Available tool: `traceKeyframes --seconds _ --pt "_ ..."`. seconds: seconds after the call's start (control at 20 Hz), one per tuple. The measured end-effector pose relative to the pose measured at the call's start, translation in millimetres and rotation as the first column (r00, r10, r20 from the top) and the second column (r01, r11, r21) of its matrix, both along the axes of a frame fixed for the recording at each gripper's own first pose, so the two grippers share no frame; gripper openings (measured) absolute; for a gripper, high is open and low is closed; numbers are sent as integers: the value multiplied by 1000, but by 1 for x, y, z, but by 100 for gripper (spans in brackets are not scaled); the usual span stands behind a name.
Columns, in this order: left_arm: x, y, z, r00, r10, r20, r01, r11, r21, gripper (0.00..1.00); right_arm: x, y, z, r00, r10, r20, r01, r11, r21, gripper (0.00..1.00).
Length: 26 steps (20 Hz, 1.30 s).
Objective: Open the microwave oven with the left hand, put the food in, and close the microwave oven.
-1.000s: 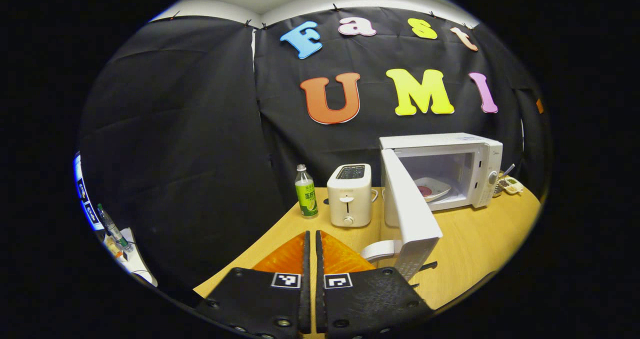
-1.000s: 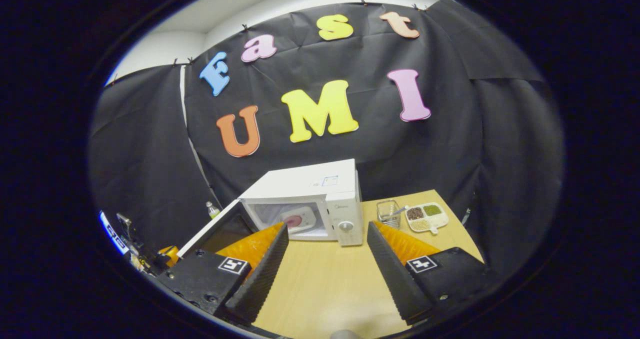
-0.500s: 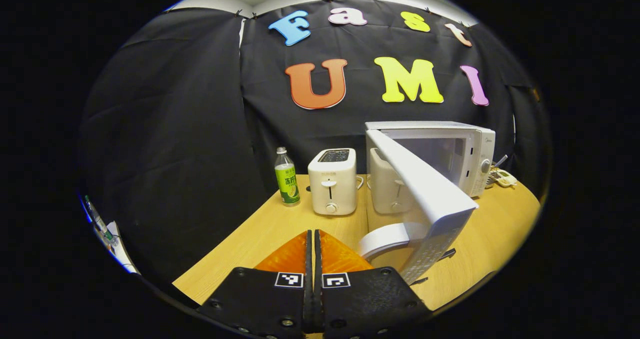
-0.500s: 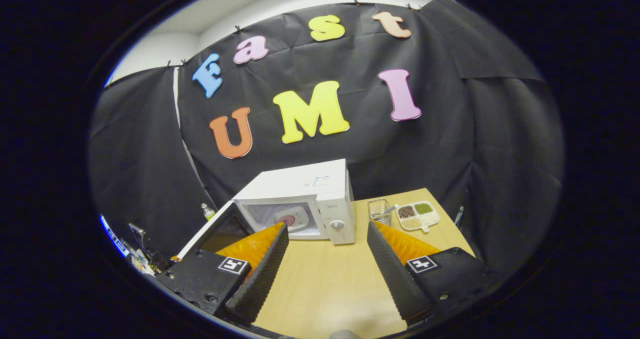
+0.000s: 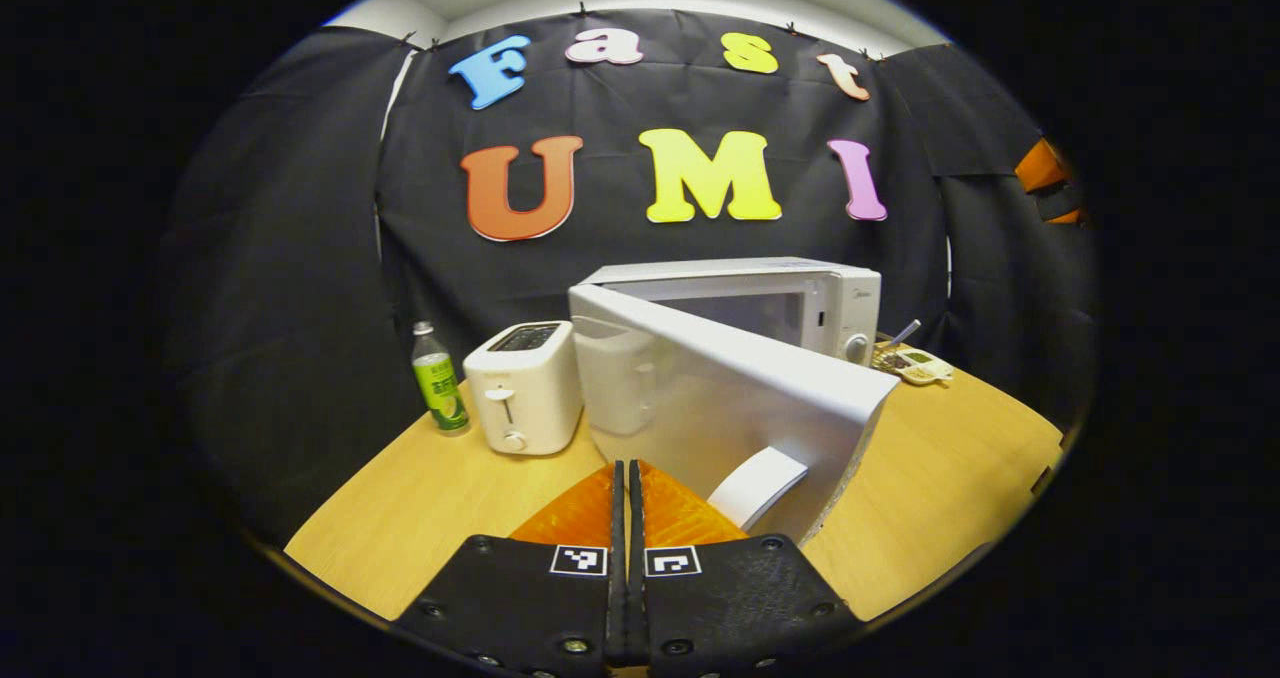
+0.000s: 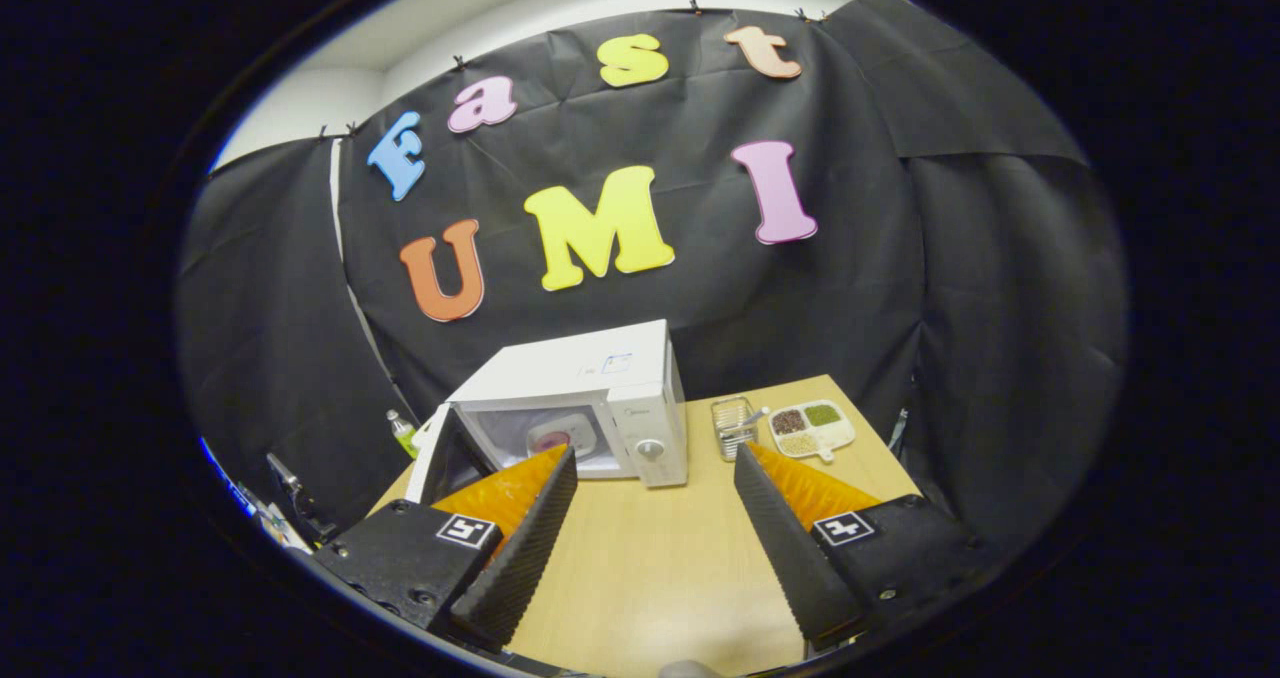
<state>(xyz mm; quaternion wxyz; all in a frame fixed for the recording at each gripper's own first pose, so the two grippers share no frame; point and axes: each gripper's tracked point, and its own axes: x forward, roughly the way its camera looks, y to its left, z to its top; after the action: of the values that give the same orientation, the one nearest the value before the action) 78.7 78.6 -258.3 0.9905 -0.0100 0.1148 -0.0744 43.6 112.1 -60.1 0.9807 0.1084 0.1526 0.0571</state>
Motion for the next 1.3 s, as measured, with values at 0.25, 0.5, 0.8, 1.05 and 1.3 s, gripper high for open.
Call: traceKeyframes --seconds 0.25,0.5,0.8,1.05,1.3 --pt "27 -68 12 995 -98 30 98 995 -17 0 2 -24 -6 999 -36 -20 36 999 2 100" --pt "56 -114 20 985 -167 47 168 985 -27 0 8 -52 -4 996 -86 -22 85 996 -12 100" --pt "84 -148 26 975 -215 60 217 976 -31 0 17 -72 -12 990 -136 -42 136 991 -3 100" --pt "106 -164 22 972 -227 52 229 973 -26 0 23 -81 -17 986 -154 -59 155 988 3 100" --pt "129 -177 18 975 -219 38 221 975 -32 0 30 -89 -17 985 -162 -58 162 987 -15 100"
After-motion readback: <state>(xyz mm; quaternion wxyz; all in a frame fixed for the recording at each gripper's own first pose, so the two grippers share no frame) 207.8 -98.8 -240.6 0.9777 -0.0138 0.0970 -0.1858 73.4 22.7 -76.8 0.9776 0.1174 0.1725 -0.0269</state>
